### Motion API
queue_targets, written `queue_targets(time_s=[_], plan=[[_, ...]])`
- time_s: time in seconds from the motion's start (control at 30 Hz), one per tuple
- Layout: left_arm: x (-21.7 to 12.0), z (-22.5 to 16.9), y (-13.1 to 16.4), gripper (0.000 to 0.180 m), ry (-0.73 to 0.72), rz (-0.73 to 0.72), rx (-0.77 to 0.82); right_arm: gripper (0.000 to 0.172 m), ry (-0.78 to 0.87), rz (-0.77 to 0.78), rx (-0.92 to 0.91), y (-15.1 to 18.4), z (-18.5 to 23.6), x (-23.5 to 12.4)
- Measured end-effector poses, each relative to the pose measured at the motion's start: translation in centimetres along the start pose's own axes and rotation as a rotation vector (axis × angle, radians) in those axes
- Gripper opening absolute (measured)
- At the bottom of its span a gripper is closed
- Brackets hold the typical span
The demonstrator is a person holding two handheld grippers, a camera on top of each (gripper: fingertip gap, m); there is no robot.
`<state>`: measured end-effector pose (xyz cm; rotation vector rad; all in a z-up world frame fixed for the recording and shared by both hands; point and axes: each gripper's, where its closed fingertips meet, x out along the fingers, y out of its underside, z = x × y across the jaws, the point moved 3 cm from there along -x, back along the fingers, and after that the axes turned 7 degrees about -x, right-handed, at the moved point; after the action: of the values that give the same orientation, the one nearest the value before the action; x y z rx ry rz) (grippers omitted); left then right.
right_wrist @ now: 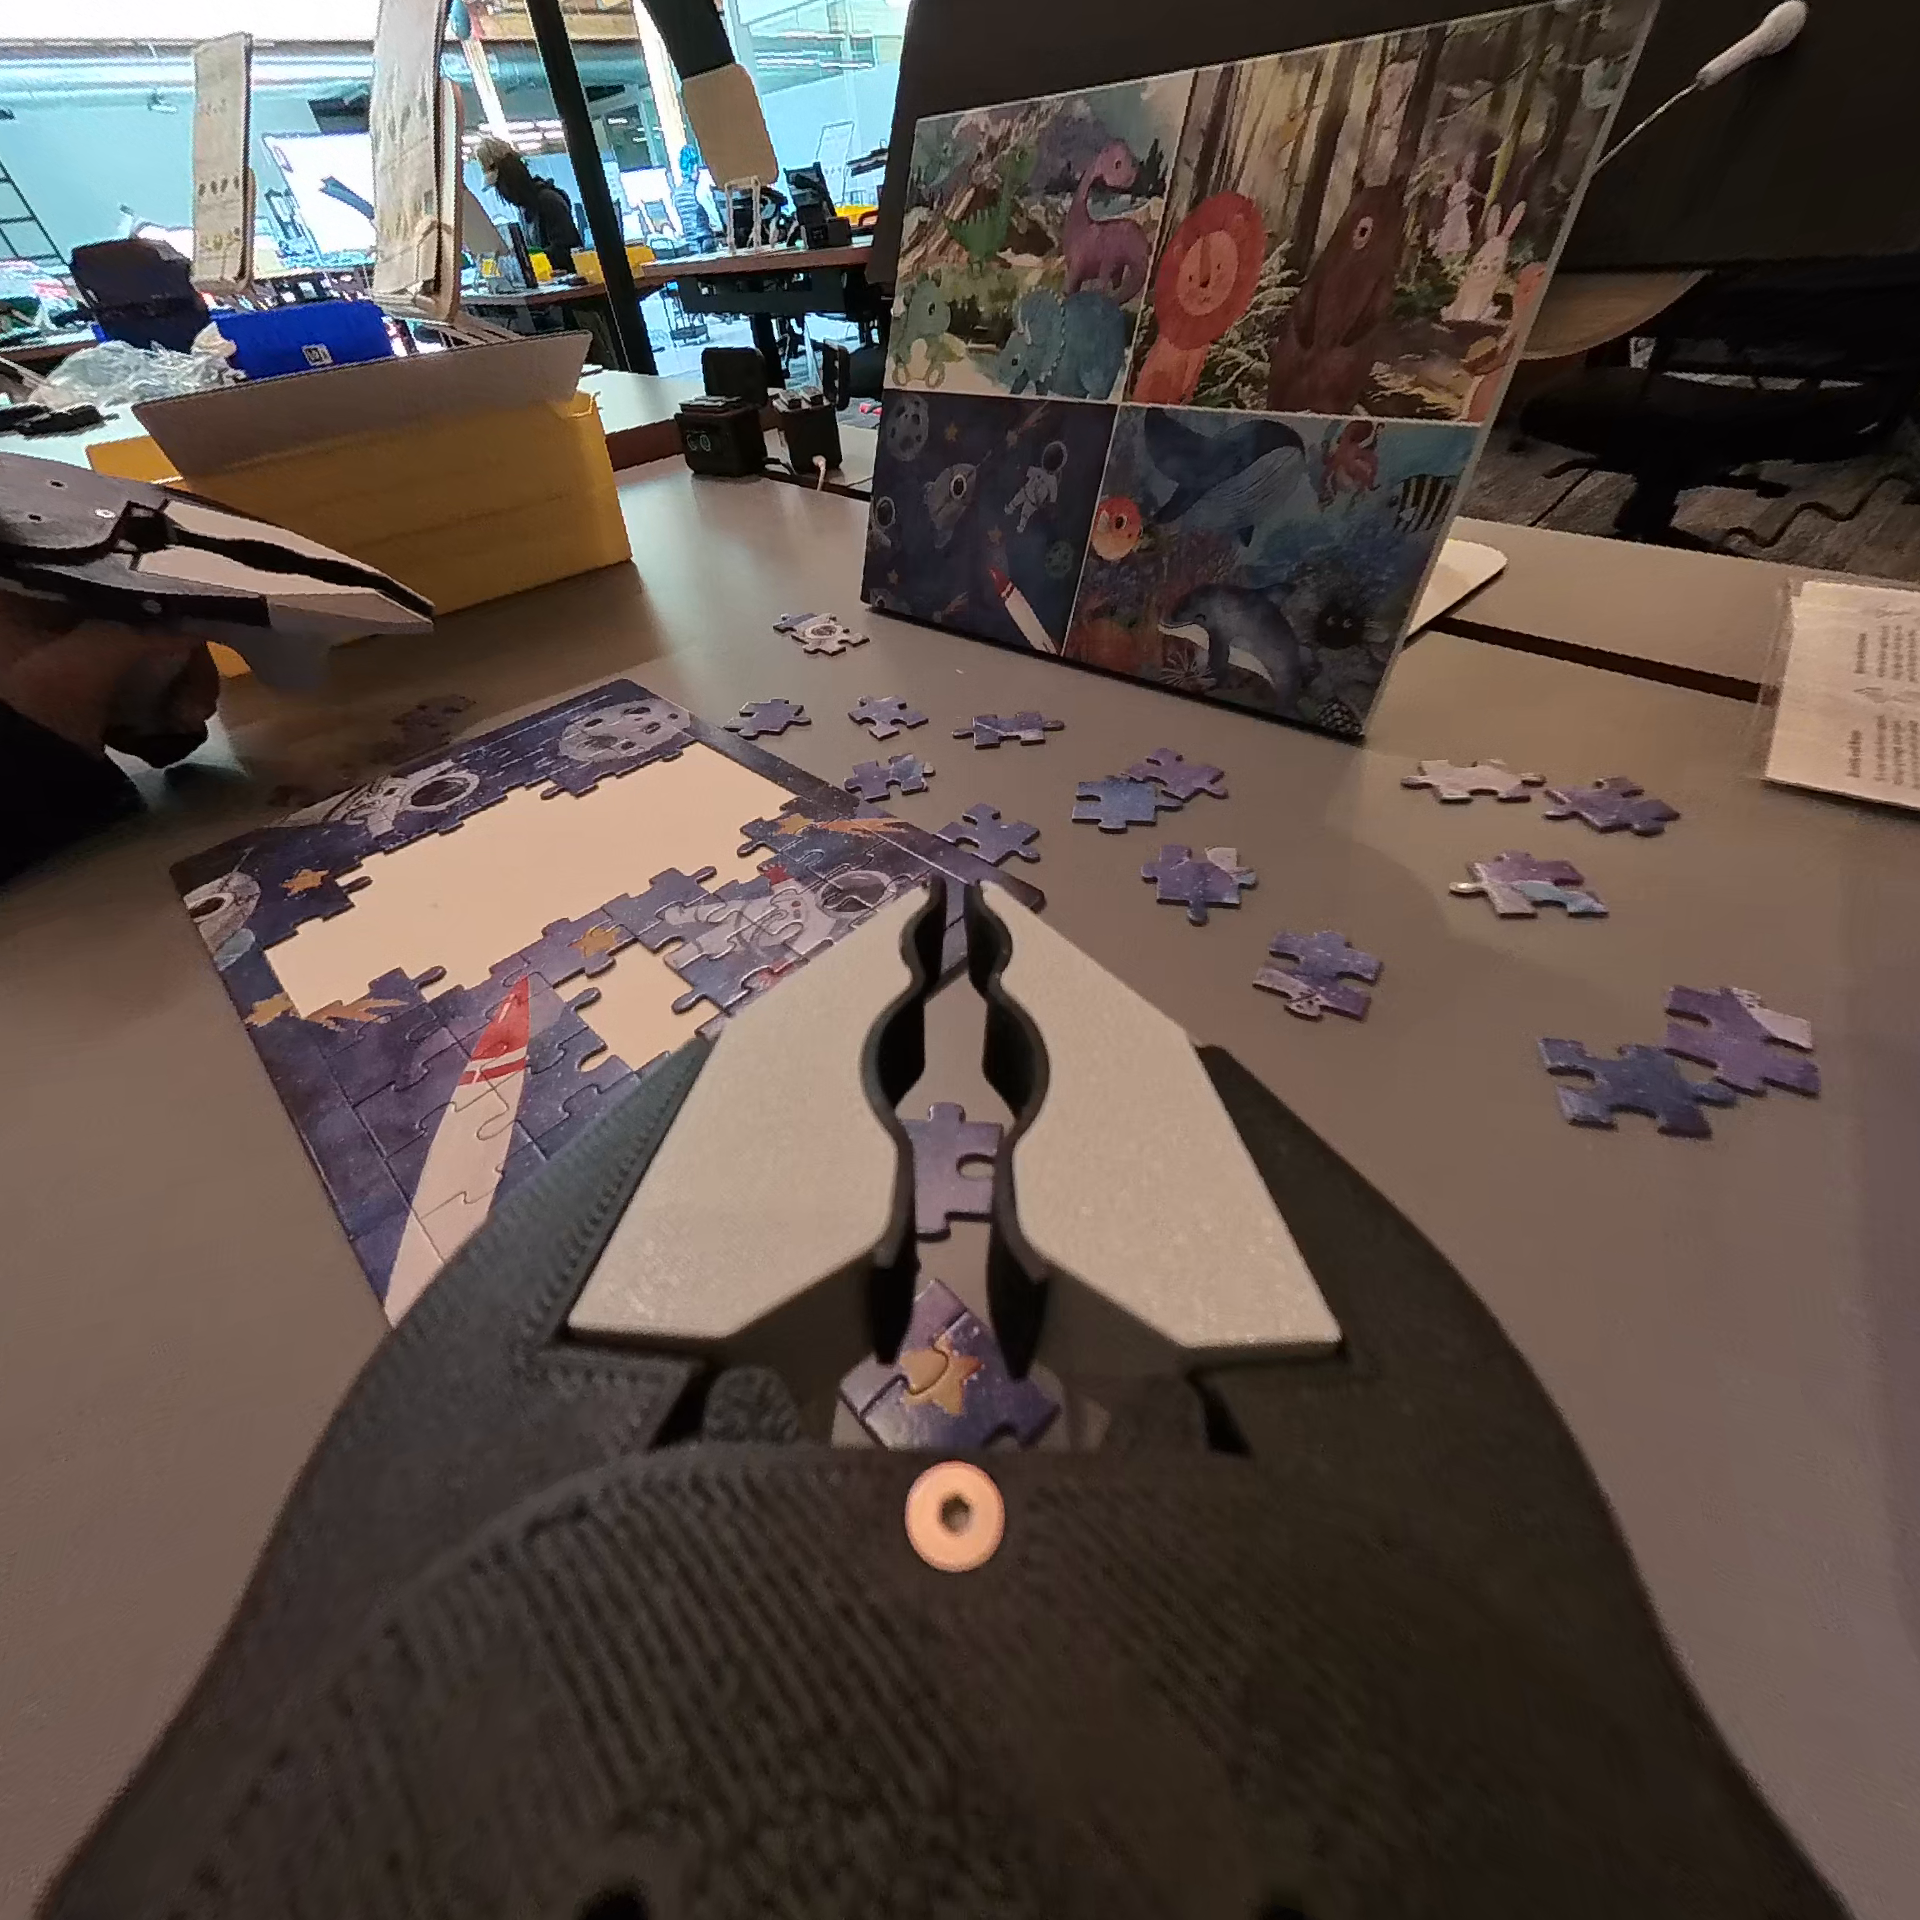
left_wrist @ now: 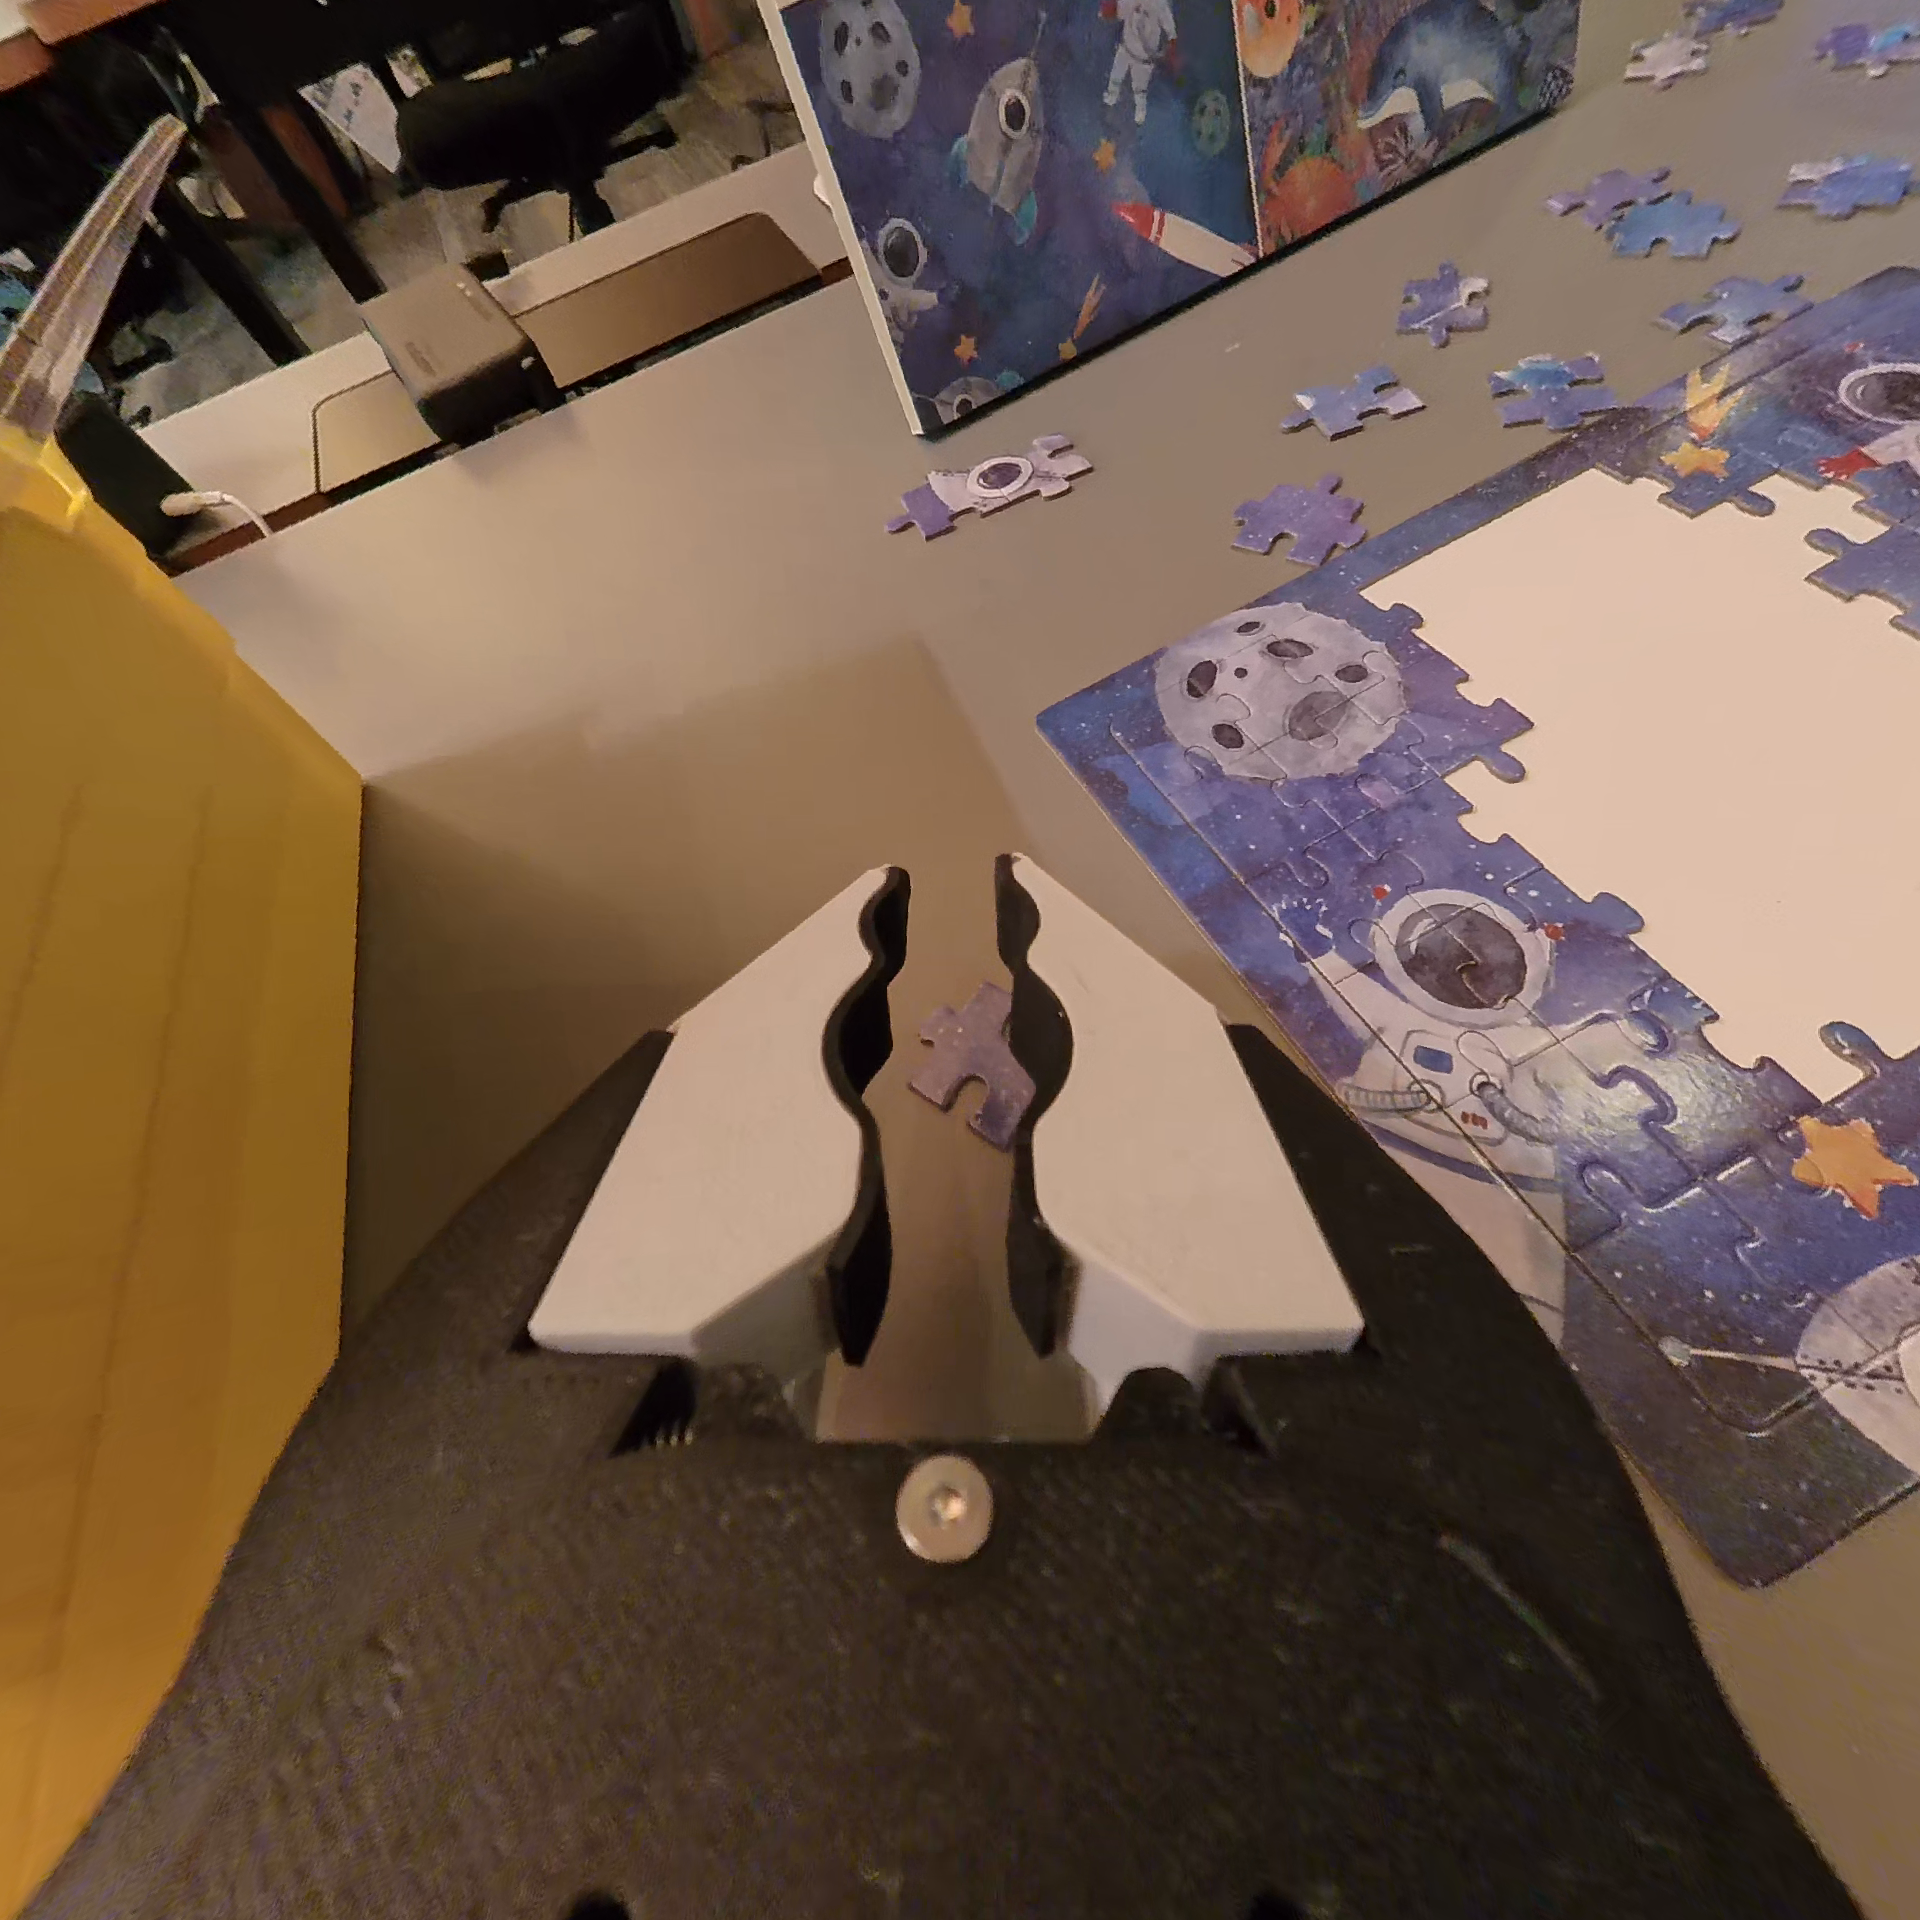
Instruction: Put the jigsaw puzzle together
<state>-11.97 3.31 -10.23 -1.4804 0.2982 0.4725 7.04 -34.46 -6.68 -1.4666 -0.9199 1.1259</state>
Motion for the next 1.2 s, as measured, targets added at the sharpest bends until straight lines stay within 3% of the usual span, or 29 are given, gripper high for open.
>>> queue_targets(time_s=[0.1,0.33,0.7,0.9,1.2], plan=[[0.0,0.3,0.3,0.019,0.003,0.018,0.002,0.002,0.001,0.002,-0.002,0.0,0.0,0.0],[-0.7,-1.1,1.0,0.027,0.228,0.093,-0.030,0.002,-0.003,0.008,0.001,0.1,0.0,0.1],[-1.8,-1.3,2.6,0.025,0.304,0.261,-0.050,0.002,-0.001,0.016,-0.010,0.1,0.1,0.2],[-1.9,-1.3,3.5,0.012,0.292,0.321,0.009,0.002,-0.001,0.017,-0.010,0.2,0.1,0.2],[-1.3,-2.0,4.4,0.022,0.307,0.361,0.032,0.002,0.000,0.021,-0.015,0.2,0.2,0.2]])
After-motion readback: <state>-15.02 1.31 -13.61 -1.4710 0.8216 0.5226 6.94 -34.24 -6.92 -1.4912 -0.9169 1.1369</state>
